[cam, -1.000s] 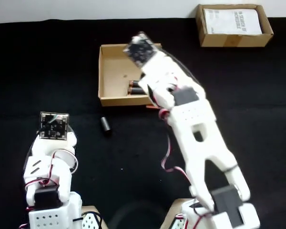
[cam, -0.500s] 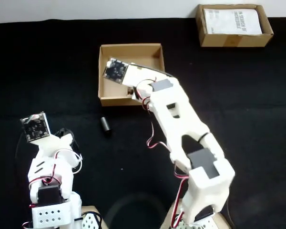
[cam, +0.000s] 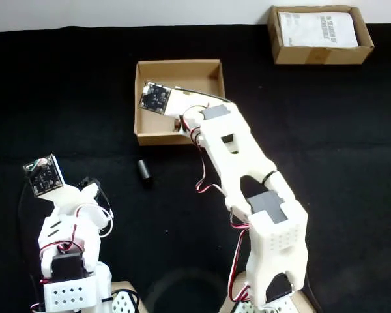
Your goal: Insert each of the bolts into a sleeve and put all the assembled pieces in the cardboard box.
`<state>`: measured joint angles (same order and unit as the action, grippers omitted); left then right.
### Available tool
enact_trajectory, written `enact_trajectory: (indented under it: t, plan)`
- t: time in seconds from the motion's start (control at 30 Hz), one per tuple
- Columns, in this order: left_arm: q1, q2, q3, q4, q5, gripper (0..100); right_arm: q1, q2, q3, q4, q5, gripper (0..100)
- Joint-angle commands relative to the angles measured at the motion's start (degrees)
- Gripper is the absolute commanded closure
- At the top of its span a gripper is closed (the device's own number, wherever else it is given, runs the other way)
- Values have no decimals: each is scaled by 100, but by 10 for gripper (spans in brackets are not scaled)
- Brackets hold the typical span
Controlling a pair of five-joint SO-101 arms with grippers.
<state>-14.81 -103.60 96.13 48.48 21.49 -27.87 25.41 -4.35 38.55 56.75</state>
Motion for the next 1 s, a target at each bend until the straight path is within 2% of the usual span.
enact_trajectory:
  t: [0.0,0.07,0.23,0.33,0.4,0.53,0.83,0.97]
  plan:
    - [-31,-57,101,9,44,991,-57,-31,-189,84,79,988]
    - [-31,-57,101,9,44,991,-57,-163,-198,409,79,956]
    - [-31,-57,101,9,44,991,-295,-585,-198,1543,44,801]
    - [-31,-57,101,9,44,991,-426,-1007,-198,1982,-26,796]
    - [-40,-48,101,9,44,991,-497,-1332,-198,2149,-510,797]
    - [-40,-48,101,9,44,991,-752,-2053,-198,2211,-2154,797]
    - [-382,-31,101,-26,44,991,-1648,-3037,-127,2563,-7534,797]
    - [-778,-31,101,-26,44,991,-1692,-2615,-127,2818,-8712,797]
